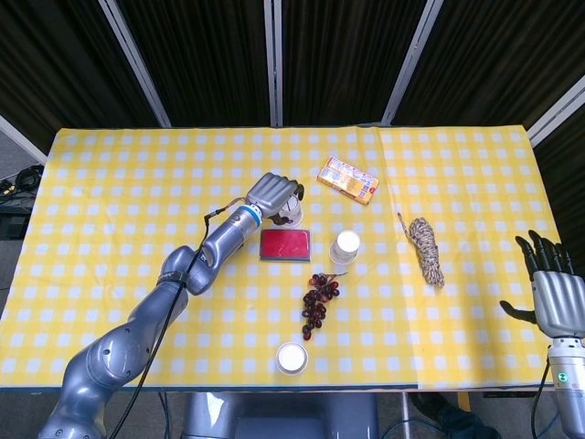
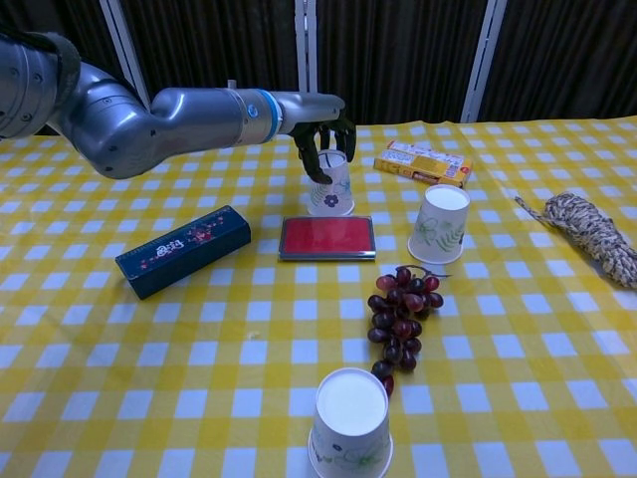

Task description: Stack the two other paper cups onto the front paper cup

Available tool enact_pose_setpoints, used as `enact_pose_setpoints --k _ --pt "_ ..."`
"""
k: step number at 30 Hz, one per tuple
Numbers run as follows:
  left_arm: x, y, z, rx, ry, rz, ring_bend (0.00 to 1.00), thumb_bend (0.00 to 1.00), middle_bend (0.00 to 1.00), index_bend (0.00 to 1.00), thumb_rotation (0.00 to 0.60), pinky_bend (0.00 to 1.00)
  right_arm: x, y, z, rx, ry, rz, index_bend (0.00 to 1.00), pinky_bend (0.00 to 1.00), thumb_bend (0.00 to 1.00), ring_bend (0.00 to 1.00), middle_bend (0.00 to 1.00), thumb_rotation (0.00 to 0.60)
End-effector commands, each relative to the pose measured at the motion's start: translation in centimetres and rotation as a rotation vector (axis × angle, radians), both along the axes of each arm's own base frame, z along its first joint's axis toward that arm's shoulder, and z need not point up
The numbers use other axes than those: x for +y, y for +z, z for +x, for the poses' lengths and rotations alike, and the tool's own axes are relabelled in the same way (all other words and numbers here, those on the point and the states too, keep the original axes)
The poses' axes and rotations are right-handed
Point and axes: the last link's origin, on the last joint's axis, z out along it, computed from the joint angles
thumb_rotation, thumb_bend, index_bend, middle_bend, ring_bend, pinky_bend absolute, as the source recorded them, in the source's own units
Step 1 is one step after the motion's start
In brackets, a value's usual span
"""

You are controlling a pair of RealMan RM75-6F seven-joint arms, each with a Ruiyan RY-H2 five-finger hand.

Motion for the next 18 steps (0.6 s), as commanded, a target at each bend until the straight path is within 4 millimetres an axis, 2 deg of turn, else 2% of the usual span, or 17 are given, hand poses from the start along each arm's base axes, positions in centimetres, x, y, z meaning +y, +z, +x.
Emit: enact_pose_setpoints --k 1,4,10,18 --pt "0.1 0.1 0.0 0.002 0.001 0.007 0.38 0.33 0.37 0.44 0.6 0.49 0.0 0.0 0.0 0.0 0.0 0.001 0.08 0.0 0.0 0.0 0.0 0.6" --pt "0.3 0.6 -0.3 0.007 -0.011 0.022 0.4 0.33 0.39 0.47 0.6 0.51 0.0 0.0 0.0 0.002 0.002 0.0 0.08 0.0 0.0 0.0 0.0 0.6" --pt "0.9 2.3 -0.2 -0.039 -0.028 0.043 0.4 0.32 0.39 0.48 0.6 0.51 0.1 -0.1 0.2 0.005 0.006 0.003 0.08 0.0 0.0 0.0 0.0 0.6" --pt "1.3 5.9 -0.1 -0.125 -0.079 0.068 0.4 0.31 0.39 0.48 0.6 0.51 0.1 -0.2 0.3 0.007 0.009 0.007 0.08 0.0 0.0 0.0 0.0 0.6"
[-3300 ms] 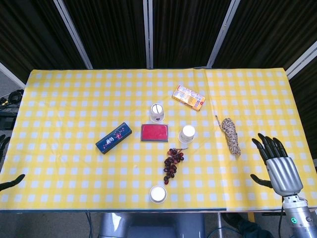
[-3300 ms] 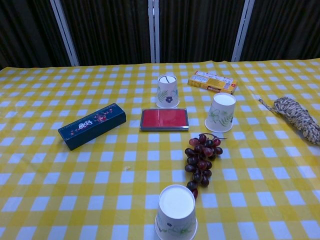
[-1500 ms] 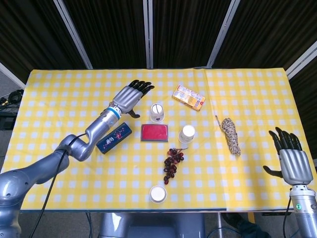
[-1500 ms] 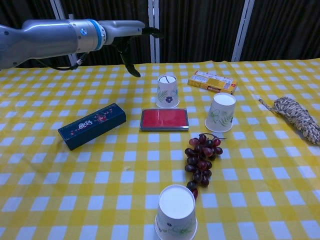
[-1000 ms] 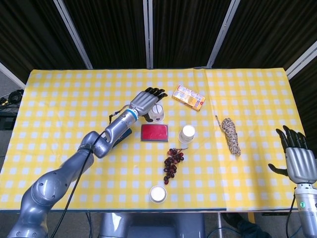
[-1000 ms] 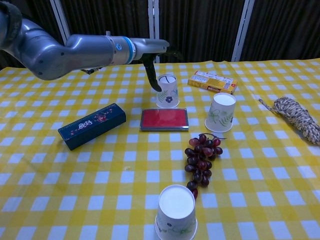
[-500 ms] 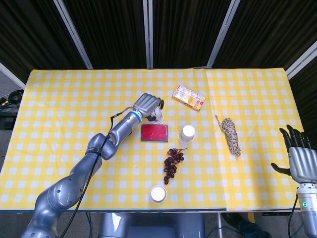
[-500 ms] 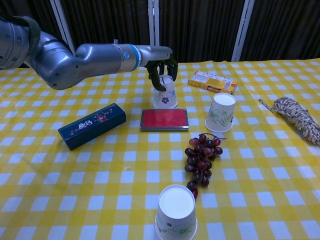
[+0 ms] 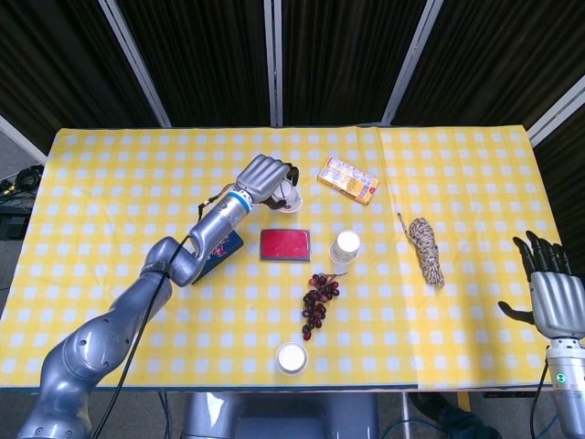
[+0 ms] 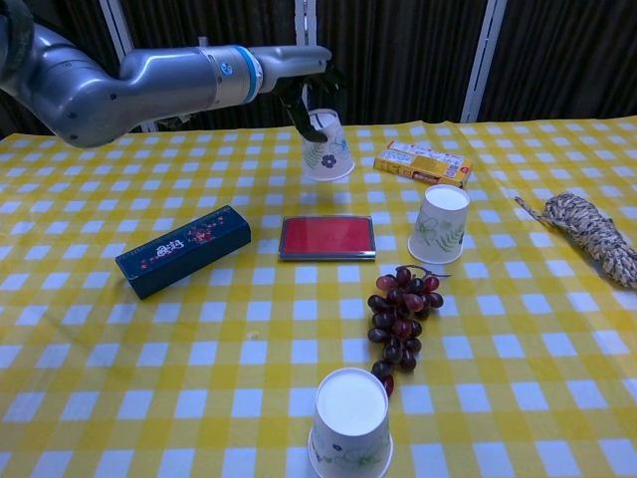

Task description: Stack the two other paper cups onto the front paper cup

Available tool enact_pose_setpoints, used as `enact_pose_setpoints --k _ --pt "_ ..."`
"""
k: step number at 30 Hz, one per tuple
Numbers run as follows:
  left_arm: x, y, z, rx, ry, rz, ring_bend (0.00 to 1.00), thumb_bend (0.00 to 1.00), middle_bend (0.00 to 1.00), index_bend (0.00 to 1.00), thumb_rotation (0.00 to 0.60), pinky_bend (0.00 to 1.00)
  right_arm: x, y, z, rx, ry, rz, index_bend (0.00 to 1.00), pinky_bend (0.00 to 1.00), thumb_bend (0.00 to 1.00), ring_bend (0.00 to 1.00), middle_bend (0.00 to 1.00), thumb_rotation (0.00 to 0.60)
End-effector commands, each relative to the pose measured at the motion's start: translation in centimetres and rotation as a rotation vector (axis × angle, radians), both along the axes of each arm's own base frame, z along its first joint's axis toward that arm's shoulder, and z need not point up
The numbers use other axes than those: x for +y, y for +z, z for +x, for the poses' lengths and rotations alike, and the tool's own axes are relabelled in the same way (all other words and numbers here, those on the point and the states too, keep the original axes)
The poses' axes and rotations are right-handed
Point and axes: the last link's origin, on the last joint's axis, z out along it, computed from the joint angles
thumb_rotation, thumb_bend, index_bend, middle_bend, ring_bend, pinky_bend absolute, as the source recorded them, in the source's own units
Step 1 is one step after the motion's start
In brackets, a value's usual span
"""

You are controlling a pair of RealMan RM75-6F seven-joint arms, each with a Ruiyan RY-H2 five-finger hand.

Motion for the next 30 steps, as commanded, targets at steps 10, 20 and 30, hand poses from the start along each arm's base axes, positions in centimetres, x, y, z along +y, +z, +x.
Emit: enact_pose_setpoints --k 10,20,30 --pt "-2.7 5.1 -1.7 -0.053 -0.124 -0.044 0.4 0.31 0.39 0.49 0.6 0.51 0.0 0.0 0.1 0.001 0.007 0.0 0.08 0.0 0.0 0.0 0.0 0.6" --pt "-9.7 7.8 -2.3 -0.01 -0.316 -0.152 0.4 0.3 0.39 0.49 0.6 0.51 0.1 -0.5 0.4 0.017 0.013 0.011 0.08 0.0 0.0 0.0 0.0 0.6" --pt "-16.6 8.1 -1.8 -0.018 -0.476 -0.295 0.4 0.3 0.39 0.49 0.6 0.51 0.1 -0.5 0.3 0.022 0.011 0.011 0.08 0.0 0.0 0.0 0.0 0.6"
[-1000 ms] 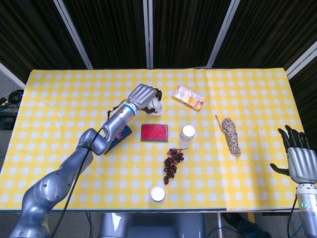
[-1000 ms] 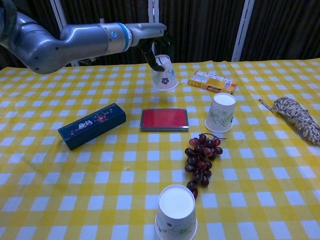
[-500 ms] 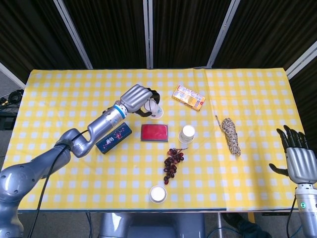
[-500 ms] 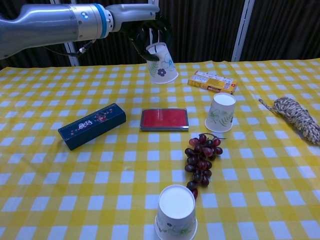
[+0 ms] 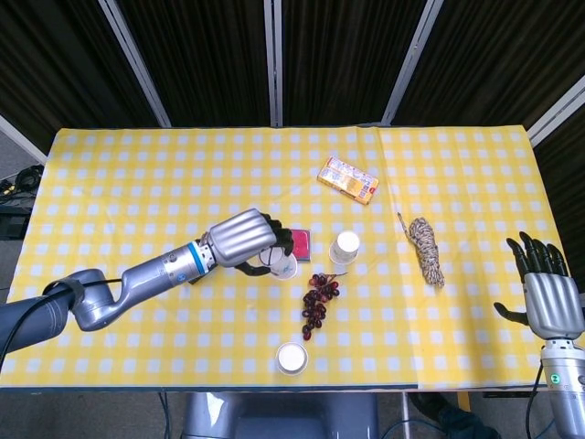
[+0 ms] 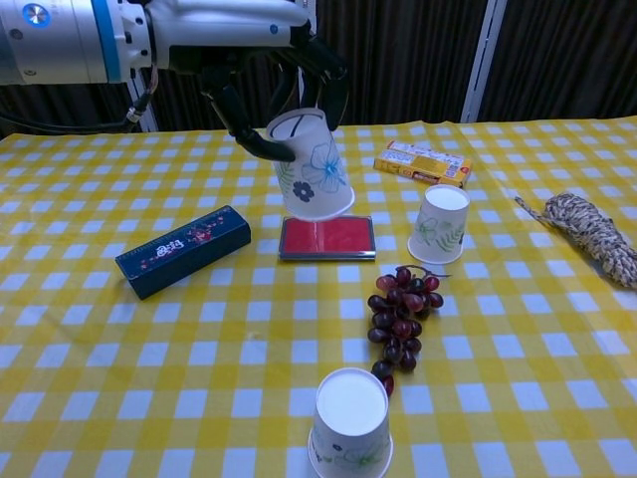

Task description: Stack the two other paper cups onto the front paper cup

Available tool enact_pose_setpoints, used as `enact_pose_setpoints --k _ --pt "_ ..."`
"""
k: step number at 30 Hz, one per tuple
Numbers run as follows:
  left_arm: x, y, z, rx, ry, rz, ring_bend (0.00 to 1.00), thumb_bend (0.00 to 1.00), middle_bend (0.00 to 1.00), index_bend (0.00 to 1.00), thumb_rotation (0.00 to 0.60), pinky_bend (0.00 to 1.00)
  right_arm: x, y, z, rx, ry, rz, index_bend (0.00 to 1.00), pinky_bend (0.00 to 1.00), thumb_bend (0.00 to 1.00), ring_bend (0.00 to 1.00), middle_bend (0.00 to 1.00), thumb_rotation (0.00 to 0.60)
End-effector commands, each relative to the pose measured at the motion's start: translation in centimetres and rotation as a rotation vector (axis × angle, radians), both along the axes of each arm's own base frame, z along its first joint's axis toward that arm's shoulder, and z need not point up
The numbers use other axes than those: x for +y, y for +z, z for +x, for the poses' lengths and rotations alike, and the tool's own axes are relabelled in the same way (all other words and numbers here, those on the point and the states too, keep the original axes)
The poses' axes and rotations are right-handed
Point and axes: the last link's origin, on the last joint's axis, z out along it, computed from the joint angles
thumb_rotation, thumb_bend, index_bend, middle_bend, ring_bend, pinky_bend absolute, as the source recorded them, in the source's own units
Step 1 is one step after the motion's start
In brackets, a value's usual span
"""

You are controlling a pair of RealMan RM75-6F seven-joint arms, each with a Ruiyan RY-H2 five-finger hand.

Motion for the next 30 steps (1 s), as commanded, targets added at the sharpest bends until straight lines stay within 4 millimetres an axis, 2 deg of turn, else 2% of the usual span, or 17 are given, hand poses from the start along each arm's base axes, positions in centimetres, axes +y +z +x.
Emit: enact_pose_setpoints --k 1,9,17,20,30 --pt "-3.0 0.2 0.0 0.005 -0.079 -0.058 0.4 0.3 0.39 0.49 0.6 0.51 0.0 0.0 0.0 0.001 0.001 -0.002 0.08 0.0 0.0 0.0 0.0 0.6" --pt "-5.7 -0.5 1.3 0.021 -0.171 -0.119 0.4 0.29 0.39 0.49 0.6 0.51 0.0 0.0 0.0 0.002 0.001 -0.002 0.08 0.0 0.0 0.0 0.0 0.6" --pt "-7.8 -2.3 2.3 0.036 -0.209 -0.191 0.4 0.29 0.39 0.49 0.6 0.51 0.1 0.1 0.1 0.002 0.002 -0.009 0.08 0.0 0.0 0.0 0.0 0.6" --pt "-8.8 -2.5 2.1 0.043 -0.216 -0.228 0.4 0.29 0.39 0.49 0.6 0.51 0.1 0.3 0.0 -0.001 0.0 -0.013 0.08 0.0 0.0 0.0 0.0 0.6" --pt "-10.0 -2.9 1.1 0.11 -0.259 -0.228 0.4 0.29 0.39 0.49 0.6 0.51 0.2 0.5 0.1 -0.004 0.004 -0.02 0.08 0.0 0.0 0.0 0.0 0.6"
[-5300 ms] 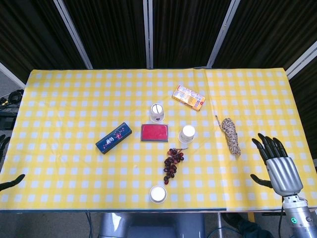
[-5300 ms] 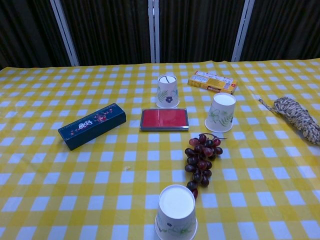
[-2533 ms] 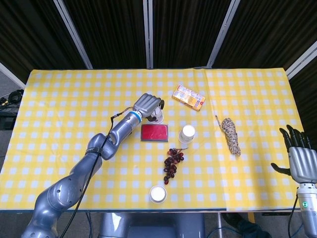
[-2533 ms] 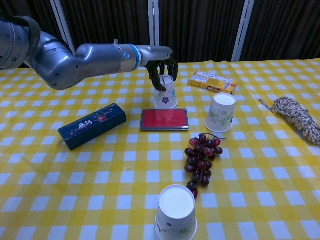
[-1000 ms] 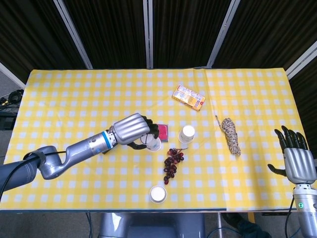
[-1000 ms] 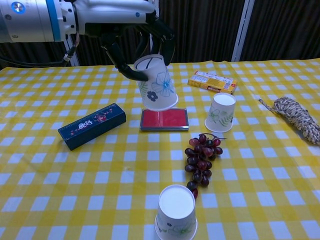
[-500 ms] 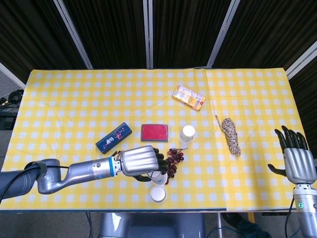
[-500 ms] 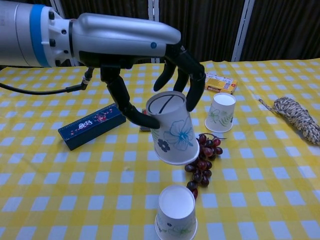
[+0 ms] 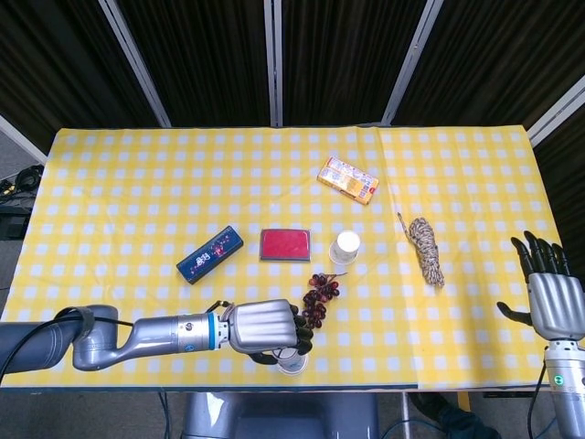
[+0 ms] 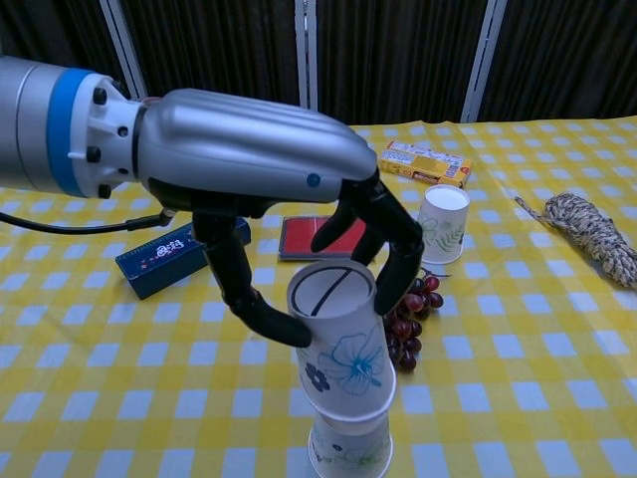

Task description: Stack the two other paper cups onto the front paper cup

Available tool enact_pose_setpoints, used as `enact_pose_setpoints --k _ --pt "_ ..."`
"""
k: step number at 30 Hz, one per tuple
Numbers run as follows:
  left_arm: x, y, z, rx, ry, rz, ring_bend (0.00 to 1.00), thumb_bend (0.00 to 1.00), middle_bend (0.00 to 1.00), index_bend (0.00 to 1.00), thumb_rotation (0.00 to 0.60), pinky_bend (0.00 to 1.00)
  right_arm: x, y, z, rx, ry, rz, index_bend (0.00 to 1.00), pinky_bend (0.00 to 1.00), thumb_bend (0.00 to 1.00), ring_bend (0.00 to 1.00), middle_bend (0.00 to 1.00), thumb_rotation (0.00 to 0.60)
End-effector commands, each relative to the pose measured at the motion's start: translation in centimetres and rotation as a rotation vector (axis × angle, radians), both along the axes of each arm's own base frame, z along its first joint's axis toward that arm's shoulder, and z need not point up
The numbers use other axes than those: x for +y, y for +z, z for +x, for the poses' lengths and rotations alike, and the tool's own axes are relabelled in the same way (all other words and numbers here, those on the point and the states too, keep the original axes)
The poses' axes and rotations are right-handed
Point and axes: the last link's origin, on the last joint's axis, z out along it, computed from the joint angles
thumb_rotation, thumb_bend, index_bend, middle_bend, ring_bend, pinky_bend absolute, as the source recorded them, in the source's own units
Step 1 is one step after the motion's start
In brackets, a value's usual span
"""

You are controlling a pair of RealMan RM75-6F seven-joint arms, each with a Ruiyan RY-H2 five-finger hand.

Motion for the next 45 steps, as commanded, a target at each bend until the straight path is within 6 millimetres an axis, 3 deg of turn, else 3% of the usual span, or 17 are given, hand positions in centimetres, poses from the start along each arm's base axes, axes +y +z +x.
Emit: enact_pose_setpoints --k 1,13,22,25,27,28,30,33,38,43,45 --pt "-0.3 -0.1 -0.4 0.022 -0.02 0.017 0.4 0.29 0.39 0.49 0.6 0.51 0.0 0.0 0.0 0.0 0.001 0.0 0.08 0.0 0.0 0.0 0.0 0.6" --pt "-0.3 -0.9 -0.5 0.007 0.011 0.02 0.4 0.28 0.39 0.48 0.6 0.51 0.0 0.0 0.1 -0.002 0.004 -0.001 0.08 0.0 0.0 0.0 0.0 0.6" --pt "-1.1 -1.9 -0.4 0.032 0.001 0.007 0.4 0.23 0.36 0.46 0.6 0.5 0.1 0.1 0.2 -0.004 0.009 -0.002 0.08 0.0 0.0 0.0 0.0 0.6" --pt "-1.1 -2.1 -0.7 0.047 0.002 0.011 0.29 0.1 0.22 0.32 0.6 0.41 0.1 0.2 0.2 -0.005 0.01 -0.002 0.08 0.0 0.0 0.0 0.0 0.6" --pt "-1.1 -2.3 -0.9 0.068 0.007 0.01 0.11 0.01 0.05 0.1 0.6 0.26 0.1 0.2 0.2 -0.005 0.011 -0.002 0.08 0.0 0.0 0.0 0.0 0.6" --pt "-1.1 -2.4 -1.2 0.085 0.022 0.004 0.06 0.0 0.02 0.05 0.6 0.22 0.1 0.1 0.3 -0.004 0.011 -0.001 0.08 0.0 0.0 0.0 0.0 0.6" --pt "-1.1 -2.5 -1.2 0.09 0.054 -0.011 0.0 0.0 0.0 0.0 0.6 0.15 0.1 0.1 0.3 -0.004 0.012 0.001 0.08 0.0 0.0 0.0 0.0 0.6" --pt "-1.0 -2.6 -1.5 0.079 0.088 -0.015 0.0 0.0 0.0 0.0 0.6 0.06 0.1 0.0 0.3 -0.004 0.012 0.004 0.08 0.0 0.0 0.0 0.0 0.6" --pt "1.5 -1.7 -4.0 0.009 0.233 0.106 0.0 0.0 0.0 0.0 0.6 0.0 0.1 0.0 0.2 -0.005 0.01 0.006 0.08 0.0 0.0 0.0 0.0 0.6" --pt "3.4 0.2 -6.7 -0.043 0.383 0.226 0.0 0.0 0.0 0.0 0.6 0.0 0.1 -0.1 0.2 -0.005 0.01 0.013 0.08 0.0 0.0 0.0 0.0 0.6" --pt "4.2 1.3 -8.6 -0.069 0.458 0.292 0.0 0.0 0.0 0.0 0.6 0.02 0.1 -0.3 0.2 -0.006 0.009 0.021 0.08 0.0 0.0 0.0 0.0 0.6"
